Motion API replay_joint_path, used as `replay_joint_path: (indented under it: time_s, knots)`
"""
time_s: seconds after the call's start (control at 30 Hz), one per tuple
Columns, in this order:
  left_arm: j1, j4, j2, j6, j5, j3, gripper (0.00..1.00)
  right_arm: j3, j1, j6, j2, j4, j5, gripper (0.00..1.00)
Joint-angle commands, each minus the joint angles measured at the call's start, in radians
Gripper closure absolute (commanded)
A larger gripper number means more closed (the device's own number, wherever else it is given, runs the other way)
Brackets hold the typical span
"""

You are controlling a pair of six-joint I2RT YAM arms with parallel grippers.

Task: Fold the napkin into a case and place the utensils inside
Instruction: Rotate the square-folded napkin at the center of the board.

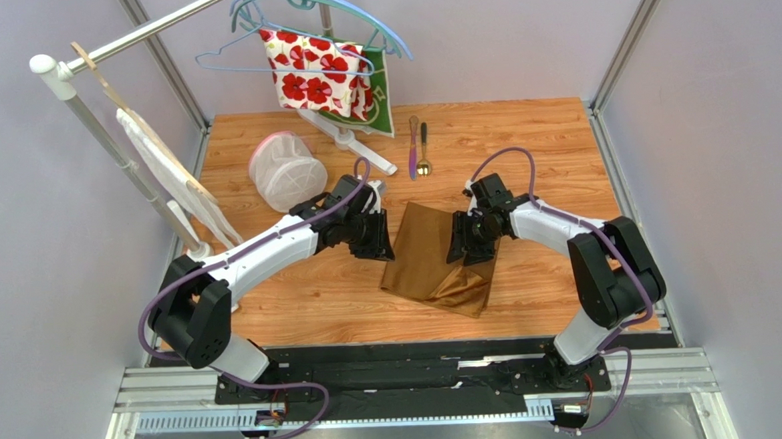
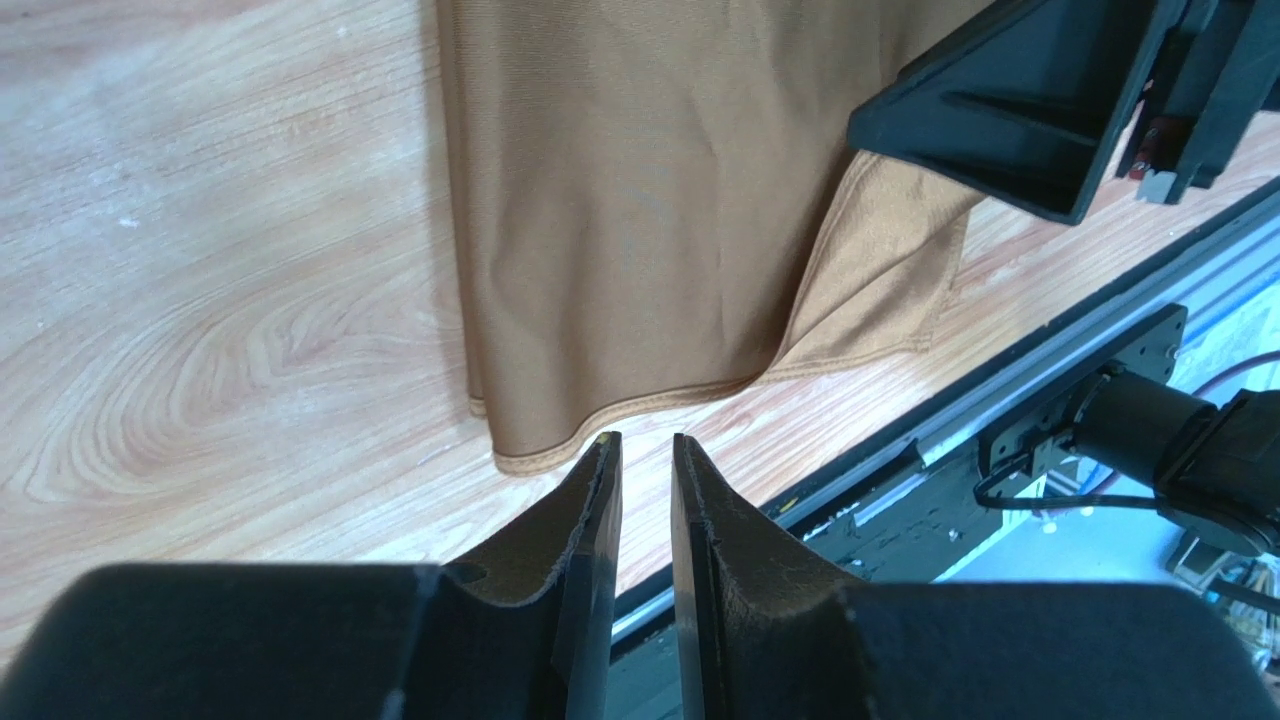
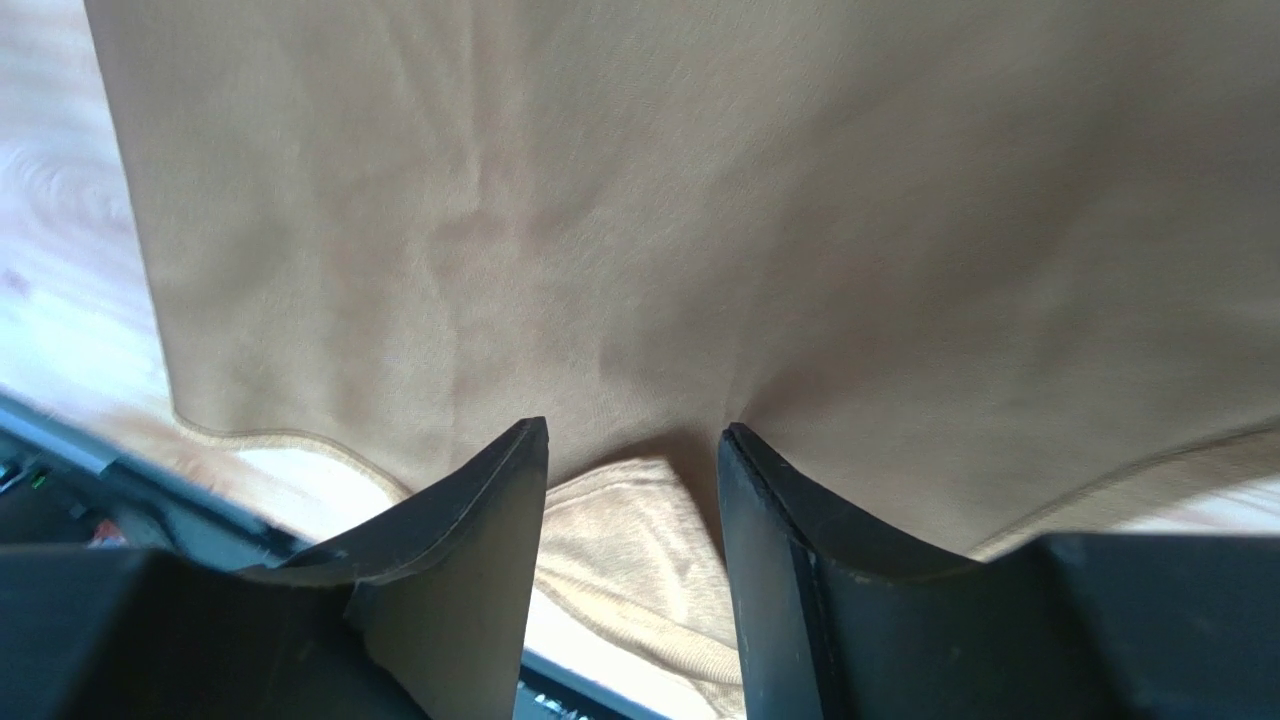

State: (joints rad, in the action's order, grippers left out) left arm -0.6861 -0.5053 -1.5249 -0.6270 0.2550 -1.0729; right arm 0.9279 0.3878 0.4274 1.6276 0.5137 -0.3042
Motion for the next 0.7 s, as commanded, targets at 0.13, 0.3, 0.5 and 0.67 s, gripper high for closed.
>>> replay_joint_path:
  time_s: [0.13, 0.3, 0.5, 0.67]
  knots:
    - [0.049, -0.002, 0.077, 0.03, 0.035, 0.014, 0.72, -0.102, 0.0, 0.04, -0.083, -0.044, -0.147, 0.51]
    - [0.072, -0.027, 0.065, 0.064, 0.059, -0.008, 0.62, -0.272, 0.002, 0.088, -0.3, 0.04, -0.165, 0.51]
    - [0.074, -0.009, -0.029, 0.086, 0.087, -0.033, 0.55, -0.354, 0.0, 0.143, -0.554, 0.057, -0.165, 0.48]
    - [0.074, -0.004, -0.081, 0.099, 0.104, -0.048, 0.52, -0.337, -0.012, 0.151, -0.561, 0.117, -0.079, 0.47]
